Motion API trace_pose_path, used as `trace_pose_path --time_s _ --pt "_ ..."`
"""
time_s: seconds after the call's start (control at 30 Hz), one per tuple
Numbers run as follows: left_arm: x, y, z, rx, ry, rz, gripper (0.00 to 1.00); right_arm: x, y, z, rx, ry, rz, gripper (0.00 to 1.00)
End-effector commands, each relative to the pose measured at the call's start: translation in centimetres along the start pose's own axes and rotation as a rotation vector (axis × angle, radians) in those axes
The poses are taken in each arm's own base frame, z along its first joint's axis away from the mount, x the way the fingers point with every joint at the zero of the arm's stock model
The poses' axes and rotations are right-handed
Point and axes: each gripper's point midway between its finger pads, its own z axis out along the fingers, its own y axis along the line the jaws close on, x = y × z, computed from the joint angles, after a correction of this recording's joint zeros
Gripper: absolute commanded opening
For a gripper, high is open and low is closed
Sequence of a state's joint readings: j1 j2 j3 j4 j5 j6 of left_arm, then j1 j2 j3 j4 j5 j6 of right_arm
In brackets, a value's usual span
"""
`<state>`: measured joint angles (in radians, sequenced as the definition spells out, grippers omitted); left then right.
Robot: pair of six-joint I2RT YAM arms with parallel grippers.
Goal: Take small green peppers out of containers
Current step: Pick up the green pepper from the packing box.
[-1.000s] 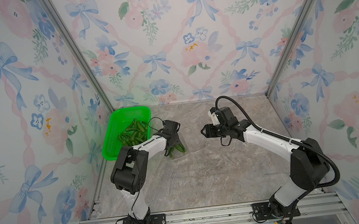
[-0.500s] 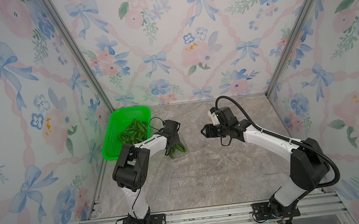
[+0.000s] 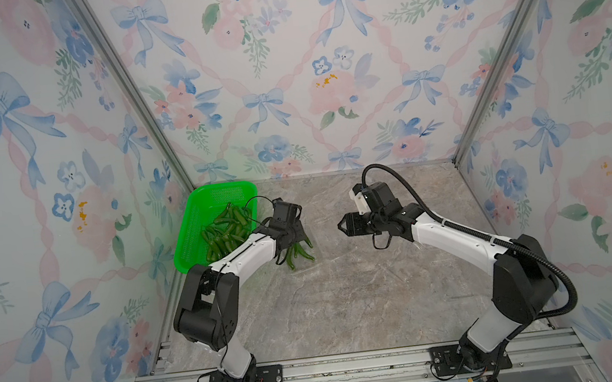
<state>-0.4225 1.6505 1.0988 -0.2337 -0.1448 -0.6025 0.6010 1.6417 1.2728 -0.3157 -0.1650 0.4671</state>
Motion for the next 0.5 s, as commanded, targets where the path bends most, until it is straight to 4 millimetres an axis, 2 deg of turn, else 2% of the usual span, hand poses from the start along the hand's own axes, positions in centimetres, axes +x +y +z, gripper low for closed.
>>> trace_pose_path --time_s 0.0,0.1,0.13,0.23,0.33,0.47 --pt "-1.0 0.1 -2.2 0.041 -0.035 -0.023 0.1 -0.8 1.8 -0.4 -0.033 -0.006 -0.039 0.59" --pt "-3.8 1.6 -5.1 0.053 -0.121 -0.059 0.12 -2.0 3.4 -1.1 -0.072 -0.032 -0.058 0.6" --pt "-4.8 2.4 -6.2 0.058 -0.154 -0.077 0.13 -1.8 3.7 -0.3 -0.078 -0.017 -0.062 0.6" --pt "-7.2 5.6 -8.9 0.04 -0.232 -0.134 0.15 -2.4 5.5 0.4 -0.115 -0.017 -0.087 0.6" --pt "-8.6 9.2 -10.6 0.004 -0.278 -0.187 0.16 -2.6 7.4 1.4 -0.15 -0.007 -0.107 0.6" --pt "-9.3 14.4 -11.6 -0.051 -0.306 -0.278 0.16 -2.2 9.5 3.1 -0.194 0.016 -0.129 0.6"
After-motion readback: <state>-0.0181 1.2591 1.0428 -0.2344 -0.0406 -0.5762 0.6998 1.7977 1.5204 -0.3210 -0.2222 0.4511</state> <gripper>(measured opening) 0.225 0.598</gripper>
